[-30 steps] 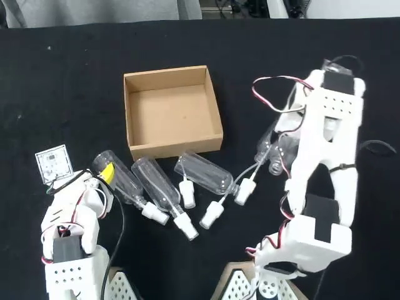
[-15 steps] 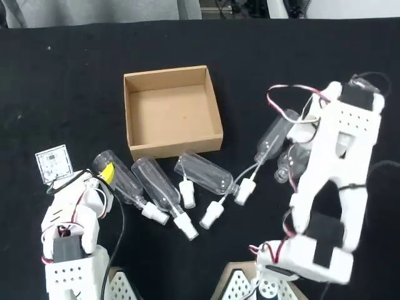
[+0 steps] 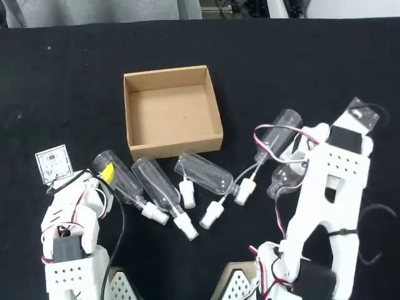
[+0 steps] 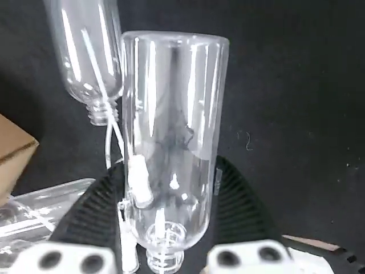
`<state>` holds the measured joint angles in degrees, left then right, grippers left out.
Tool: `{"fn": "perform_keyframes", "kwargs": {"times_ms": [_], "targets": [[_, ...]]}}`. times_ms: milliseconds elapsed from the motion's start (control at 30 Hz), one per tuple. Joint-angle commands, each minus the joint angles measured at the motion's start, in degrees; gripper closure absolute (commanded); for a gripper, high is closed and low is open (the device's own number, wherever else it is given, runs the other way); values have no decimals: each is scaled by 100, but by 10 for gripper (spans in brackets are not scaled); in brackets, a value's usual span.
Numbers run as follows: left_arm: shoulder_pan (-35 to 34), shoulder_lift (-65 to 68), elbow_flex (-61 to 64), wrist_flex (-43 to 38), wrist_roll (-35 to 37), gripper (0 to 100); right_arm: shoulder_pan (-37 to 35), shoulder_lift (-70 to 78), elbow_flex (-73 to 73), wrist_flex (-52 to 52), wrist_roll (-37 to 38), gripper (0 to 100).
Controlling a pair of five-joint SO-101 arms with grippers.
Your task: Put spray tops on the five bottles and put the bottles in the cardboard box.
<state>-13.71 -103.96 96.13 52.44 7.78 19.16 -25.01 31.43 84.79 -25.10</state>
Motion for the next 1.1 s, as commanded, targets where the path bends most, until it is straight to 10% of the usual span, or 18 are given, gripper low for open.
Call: {"fn": "perform_keyframes", "kwargs": {"times_ms": [0,467,1067], "targets": [[-13,-79,127,0,-9,769,141,-303,163,-141,-88,988],[-13,-79,127,0,-9,769,141,-303,532,-149,-2145,983],[-13,-79,127,0,-9,769,141,-303,1895,-2382,-2497,982]]}}
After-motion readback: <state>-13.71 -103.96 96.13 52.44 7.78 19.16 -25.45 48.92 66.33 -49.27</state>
